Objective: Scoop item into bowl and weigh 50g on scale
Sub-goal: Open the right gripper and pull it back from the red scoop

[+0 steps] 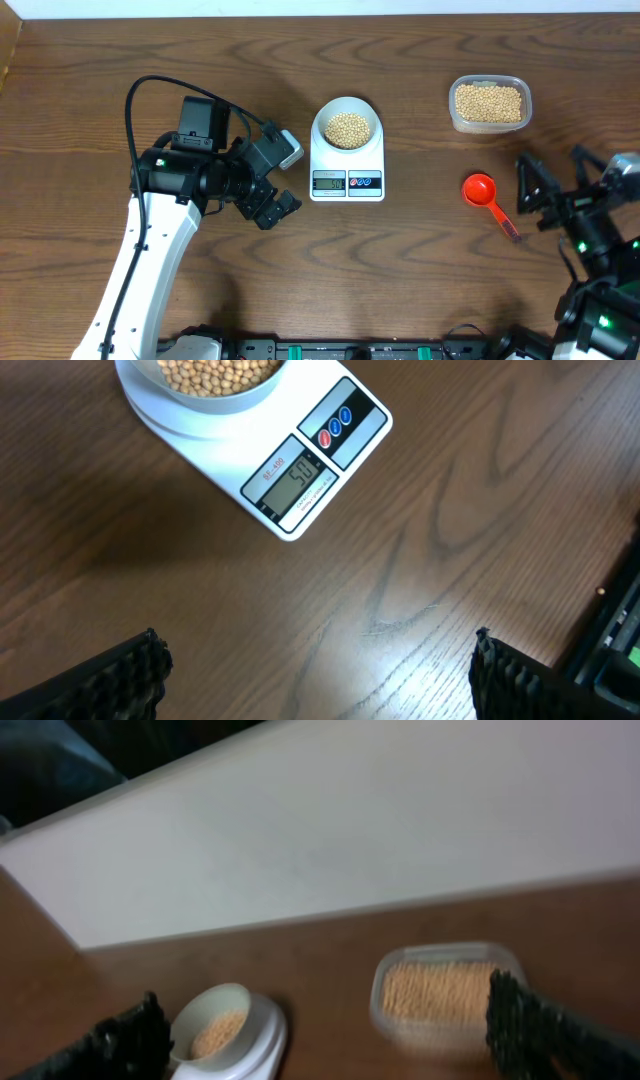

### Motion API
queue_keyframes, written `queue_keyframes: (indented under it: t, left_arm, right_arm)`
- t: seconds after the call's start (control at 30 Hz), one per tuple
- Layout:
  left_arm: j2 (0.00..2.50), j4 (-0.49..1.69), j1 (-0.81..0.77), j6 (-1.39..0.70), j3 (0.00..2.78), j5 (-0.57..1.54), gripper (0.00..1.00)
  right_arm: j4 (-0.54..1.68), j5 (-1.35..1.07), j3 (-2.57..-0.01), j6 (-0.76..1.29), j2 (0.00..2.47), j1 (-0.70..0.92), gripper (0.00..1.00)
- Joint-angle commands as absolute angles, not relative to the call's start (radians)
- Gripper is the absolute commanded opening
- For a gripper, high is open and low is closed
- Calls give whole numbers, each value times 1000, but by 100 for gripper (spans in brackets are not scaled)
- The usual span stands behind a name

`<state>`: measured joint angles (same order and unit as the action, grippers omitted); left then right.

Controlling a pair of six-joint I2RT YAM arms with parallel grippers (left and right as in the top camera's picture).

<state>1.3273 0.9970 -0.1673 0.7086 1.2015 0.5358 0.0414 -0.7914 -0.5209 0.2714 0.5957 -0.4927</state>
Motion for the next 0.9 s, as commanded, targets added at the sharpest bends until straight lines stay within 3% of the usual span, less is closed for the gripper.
queue_keyframes:
  t: [0.0,0.3,0.87]
  left_arm:
    - [1313,1002,-163,722,1215,530,98]
    - [1313,1002,-163,722,1215,530,98]
    - [1313,1002,-163,722,1215,530,98]
  right_arm:
    - [162,-796,-527,274,519,-465,99]
    - [410,-633,-524,150,280,-381,99]
    - [305,-627,-286,107,6,-349,99]
